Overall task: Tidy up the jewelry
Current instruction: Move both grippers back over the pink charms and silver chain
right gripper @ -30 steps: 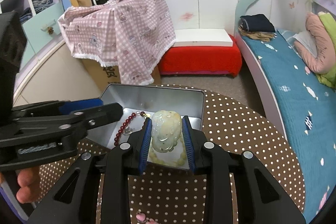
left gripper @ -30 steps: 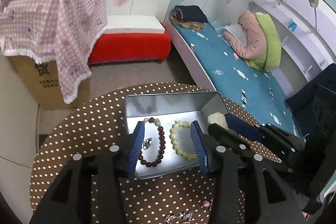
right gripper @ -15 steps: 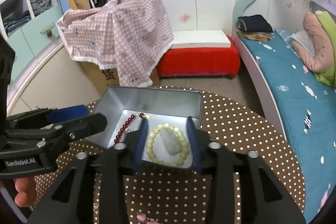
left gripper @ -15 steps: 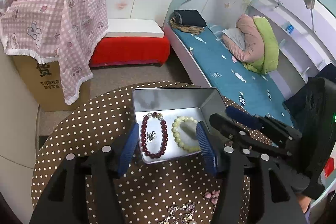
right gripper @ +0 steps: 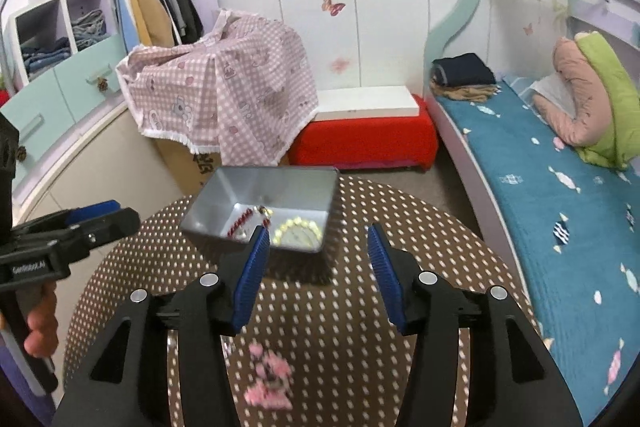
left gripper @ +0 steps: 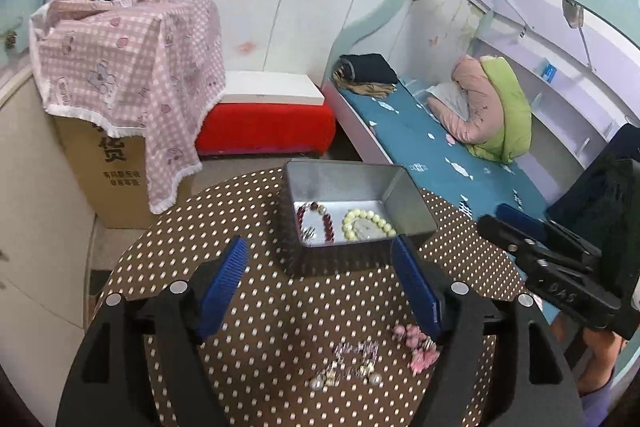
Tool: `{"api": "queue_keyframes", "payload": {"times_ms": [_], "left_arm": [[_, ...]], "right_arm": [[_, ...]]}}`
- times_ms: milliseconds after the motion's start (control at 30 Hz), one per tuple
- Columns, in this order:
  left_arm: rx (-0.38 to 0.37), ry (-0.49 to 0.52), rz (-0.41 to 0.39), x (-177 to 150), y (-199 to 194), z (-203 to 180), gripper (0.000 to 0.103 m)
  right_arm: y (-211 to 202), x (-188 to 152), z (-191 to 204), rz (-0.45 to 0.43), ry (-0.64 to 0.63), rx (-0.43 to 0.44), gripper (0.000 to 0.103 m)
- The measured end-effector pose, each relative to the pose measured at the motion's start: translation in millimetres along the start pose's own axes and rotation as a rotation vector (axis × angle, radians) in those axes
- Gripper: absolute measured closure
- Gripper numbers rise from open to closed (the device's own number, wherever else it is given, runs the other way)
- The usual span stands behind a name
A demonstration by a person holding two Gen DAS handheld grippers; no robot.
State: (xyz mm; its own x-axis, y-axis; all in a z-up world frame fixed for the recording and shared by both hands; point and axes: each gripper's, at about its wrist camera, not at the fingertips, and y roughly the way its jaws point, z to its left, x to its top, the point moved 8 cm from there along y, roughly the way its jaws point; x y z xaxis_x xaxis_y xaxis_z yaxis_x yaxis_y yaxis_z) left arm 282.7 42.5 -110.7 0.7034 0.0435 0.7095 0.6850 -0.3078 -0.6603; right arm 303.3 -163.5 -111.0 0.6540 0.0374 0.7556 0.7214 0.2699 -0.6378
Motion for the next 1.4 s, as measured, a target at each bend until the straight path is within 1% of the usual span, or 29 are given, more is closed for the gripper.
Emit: {"api": "queue_keyframes", "payload": {"times_ms": [100, 233, 400, 500, 600, 733, 967, 1333, 1400], "left_arm": [[0.017, -0.003, -0.011, -17, -9, -1, 0.031], [0.059, 0.003, -0.005, -45, -14, -1, 0.030], [0.072, -0.003, 0.039, -80, -8, 3, 0.030], [0.074, -0.011, 0.091, -100, 0, 7, 0.030], [0.086, -0.015, 0.121, -114, 8, 11, 0.030], [0.093, -0.014, 0.135, -122, 12, 14, 0.030], [0.100, 0.006, 0.141, -125, 17, 13, 0.031], [0.087, 0.020, 0.144, -122, 22, 11, 0.031], [0.082, 0.026, 0.146, -121, 23, 10, 0.031]], "right_arm": [[-15, -20, -5, 0.003, 0.005, -0.006, 0.052], [-26, -50, -12, 0.022, 0.009, -0.034, 0.052], [-24, -86, -11, 0.071, 0.005, -0.053, 0.052], [-18, -107, -9, 0.111, -0.007, -0.059, 0.052], [-10, -120, -2, 0.145, -0.016, -0.053, 0.052], [-2, -129, 5, 0.171, -0.032, -0.044, 0.052], [12, -132, 14, 0.197, -0.048, -0.037, 0.052], [29, -122, 36, 0.217, -0.074, 0.009, 0.053], [31, -121, 39, 0.221, -0.076, 0.028, 0.059]]}}
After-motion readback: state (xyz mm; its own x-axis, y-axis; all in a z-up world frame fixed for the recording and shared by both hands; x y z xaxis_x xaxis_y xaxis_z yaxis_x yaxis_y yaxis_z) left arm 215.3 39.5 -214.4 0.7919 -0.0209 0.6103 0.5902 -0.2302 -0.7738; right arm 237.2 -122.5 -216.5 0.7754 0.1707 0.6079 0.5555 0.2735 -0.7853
